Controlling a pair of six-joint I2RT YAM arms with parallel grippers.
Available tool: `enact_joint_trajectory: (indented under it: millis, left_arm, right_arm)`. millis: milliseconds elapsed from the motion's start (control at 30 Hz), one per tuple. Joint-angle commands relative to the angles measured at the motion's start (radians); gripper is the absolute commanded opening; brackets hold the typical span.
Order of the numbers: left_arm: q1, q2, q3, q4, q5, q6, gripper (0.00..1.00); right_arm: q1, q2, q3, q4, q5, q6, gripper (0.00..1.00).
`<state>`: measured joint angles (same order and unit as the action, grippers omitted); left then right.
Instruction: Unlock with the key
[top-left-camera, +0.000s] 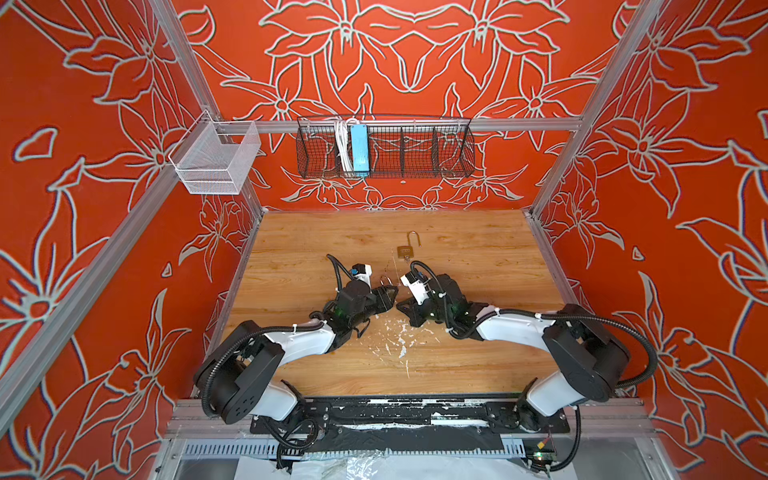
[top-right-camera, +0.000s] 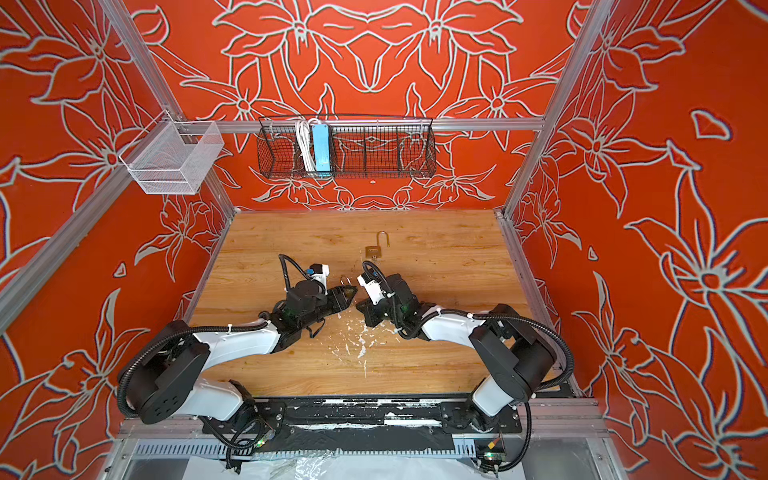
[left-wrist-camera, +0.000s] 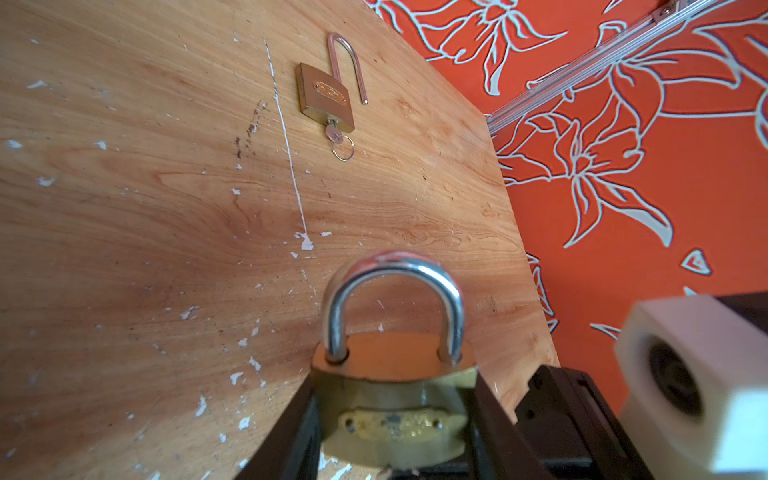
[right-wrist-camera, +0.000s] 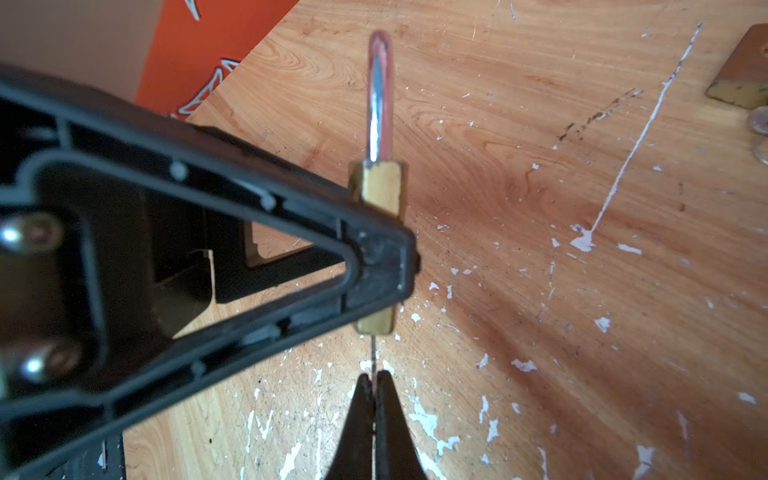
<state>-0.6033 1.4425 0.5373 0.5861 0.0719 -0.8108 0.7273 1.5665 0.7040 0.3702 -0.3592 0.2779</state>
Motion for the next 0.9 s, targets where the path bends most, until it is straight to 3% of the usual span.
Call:
enact_joint_trajectory:
  millis: [0,233,467,867]
  left_arm:
    - [-0.016,0.02,0.028,0.064,0.006,0.008,0.0]
    - [-0.043,0.049,0.031,0.084,-0.015,0.031,0.0]
    - [-0.125,0.096,-0.003,0.181,-0.162,0.052,0.0]
    - [-0.191,0.191,0.014,0.257,-0.189,0.068,0.0]
  right_arm:
    - [-0.008,-0.023,-0.01,0.028,0.008,0.015,0.0]
    - [-0.028,-0.04,-0.034,0.055,0.018,0.045,0.0]
    - [-0.039,-0.052,-0.056,0.095,0.011,0.07,0.0]
    - [-0.064,-0.099,-0.108,0.166,0.002,0.092,0.0]
